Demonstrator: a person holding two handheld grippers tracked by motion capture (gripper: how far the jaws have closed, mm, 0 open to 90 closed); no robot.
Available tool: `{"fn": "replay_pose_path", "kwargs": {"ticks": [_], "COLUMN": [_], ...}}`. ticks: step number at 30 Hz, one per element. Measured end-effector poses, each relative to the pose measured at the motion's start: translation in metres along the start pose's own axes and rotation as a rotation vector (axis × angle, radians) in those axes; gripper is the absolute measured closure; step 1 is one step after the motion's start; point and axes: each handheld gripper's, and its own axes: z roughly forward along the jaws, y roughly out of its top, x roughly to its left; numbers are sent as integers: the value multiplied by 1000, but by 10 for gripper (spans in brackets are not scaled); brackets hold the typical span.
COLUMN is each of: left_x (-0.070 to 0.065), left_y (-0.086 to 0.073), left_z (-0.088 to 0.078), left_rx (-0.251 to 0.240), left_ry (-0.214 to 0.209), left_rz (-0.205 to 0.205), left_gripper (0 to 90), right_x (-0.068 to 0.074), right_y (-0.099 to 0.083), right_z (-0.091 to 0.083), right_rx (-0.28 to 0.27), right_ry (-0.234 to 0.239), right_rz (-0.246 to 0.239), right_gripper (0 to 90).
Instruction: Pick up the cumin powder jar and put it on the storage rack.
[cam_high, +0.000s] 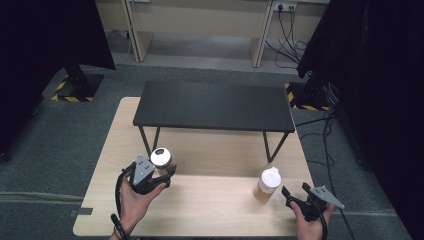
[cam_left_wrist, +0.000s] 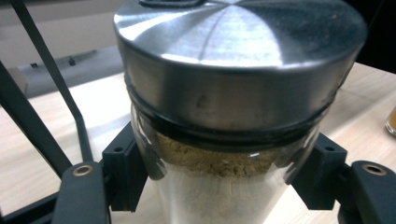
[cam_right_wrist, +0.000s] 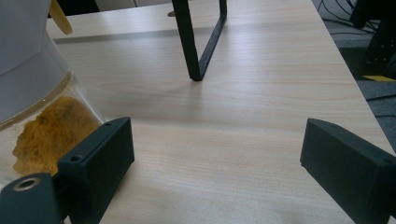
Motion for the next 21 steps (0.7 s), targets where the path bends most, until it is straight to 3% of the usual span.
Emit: {"fn": "replay_pose_path", "kwargs": {"ticks": [6,21], "left_x": [4,15], "left_y": [20,70], "left_z": [-4,-7], "left_rx": [-30,-28], "left_ry": [4,12], "left_rz": [2,25], "left_gripper": [304,304], "right_x": [0,-1], "right_y": [0,0], "right_z": [0,0], "right_rx": [0,-2], "right_ry": [1,5], "right_rz": [-1,7], "right_gripper": [99,100]}}
